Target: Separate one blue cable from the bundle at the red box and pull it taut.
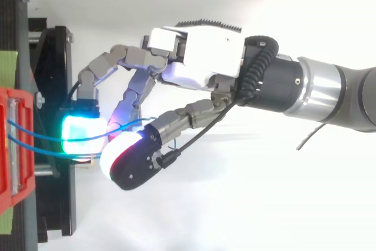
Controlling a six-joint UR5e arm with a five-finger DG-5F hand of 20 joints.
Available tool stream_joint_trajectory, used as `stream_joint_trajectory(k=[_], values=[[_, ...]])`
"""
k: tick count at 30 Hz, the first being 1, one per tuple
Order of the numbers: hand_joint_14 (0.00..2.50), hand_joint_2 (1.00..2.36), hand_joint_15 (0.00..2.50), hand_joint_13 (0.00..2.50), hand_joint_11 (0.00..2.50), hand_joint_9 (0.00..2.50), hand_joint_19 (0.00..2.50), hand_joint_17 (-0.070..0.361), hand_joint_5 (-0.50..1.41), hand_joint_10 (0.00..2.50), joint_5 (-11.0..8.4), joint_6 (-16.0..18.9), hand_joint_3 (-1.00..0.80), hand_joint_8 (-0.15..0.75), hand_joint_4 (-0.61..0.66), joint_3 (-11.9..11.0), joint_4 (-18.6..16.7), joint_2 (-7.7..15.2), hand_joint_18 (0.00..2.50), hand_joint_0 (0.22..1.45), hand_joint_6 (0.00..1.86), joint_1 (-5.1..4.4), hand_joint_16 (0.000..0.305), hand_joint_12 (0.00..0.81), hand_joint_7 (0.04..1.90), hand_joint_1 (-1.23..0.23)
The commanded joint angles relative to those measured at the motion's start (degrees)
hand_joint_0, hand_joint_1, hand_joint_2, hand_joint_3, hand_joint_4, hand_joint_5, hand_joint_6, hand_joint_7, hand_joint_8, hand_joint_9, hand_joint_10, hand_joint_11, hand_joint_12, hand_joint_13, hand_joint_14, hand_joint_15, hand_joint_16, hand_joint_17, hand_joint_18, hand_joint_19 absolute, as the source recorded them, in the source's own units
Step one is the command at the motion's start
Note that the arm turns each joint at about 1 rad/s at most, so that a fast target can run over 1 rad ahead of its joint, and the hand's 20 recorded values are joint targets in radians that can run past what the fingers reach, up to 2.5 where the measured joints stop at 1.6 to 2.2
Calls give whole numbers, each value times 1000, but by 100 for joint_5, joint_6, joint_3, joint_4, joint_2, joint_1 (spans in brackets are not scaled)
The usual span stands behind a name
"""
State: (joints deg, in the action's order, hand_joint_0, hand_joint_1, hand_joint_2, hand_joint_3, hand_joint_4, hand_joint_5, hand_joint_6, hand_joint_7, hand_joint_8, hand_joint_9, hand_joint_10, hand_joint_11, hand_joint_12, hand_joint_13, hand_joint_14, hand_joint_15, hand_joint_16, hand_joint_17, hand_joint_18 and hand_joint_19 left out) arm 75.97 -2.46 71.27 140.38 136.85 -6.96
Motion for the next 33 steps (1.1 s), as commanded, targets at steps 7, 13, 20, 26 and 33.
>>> stream_joint_trajectory(k=[7, 13, 20, 26, 33], values=[[26, 1000, 748, 1140, 1205, 1228, 847, 123, -142, 23, 6, 18, -500, 304, 22, 1, 16, -1, 1084, 628, 886, -8, 55, 399, 874, -673], [26, 1018, 745, 1138, 1223, 1210, 836, 124, -147, 23, 6, 35, -305, 302, -30, 1, 25, -1, 1088, 674, 902, -8, 55, 400, 954, -827], [27, 1003, 752, 1091, 1215, 1183, 794, 120, -153, 24, -3, 35, -472, 284, -125, 1, 42, -1, 1041, 799, 940, -16, 53, 374, 902, -980], [26, 1000, 746, 1077, 1231, 1177, 773, 119, -149, 26, -3, 53, -500, 280, -99, -8, 42, -1, 1044, 770, 943, -16, 53, 375, 909, -1008], [28, 1000, 747, 1063, 1226, 1178, 791, 120, -139, 26, -3, 106, -500, 280, 4, -8, 51, -1, 1034, 617, 933, -16, 53, 377, 837, -1009]])
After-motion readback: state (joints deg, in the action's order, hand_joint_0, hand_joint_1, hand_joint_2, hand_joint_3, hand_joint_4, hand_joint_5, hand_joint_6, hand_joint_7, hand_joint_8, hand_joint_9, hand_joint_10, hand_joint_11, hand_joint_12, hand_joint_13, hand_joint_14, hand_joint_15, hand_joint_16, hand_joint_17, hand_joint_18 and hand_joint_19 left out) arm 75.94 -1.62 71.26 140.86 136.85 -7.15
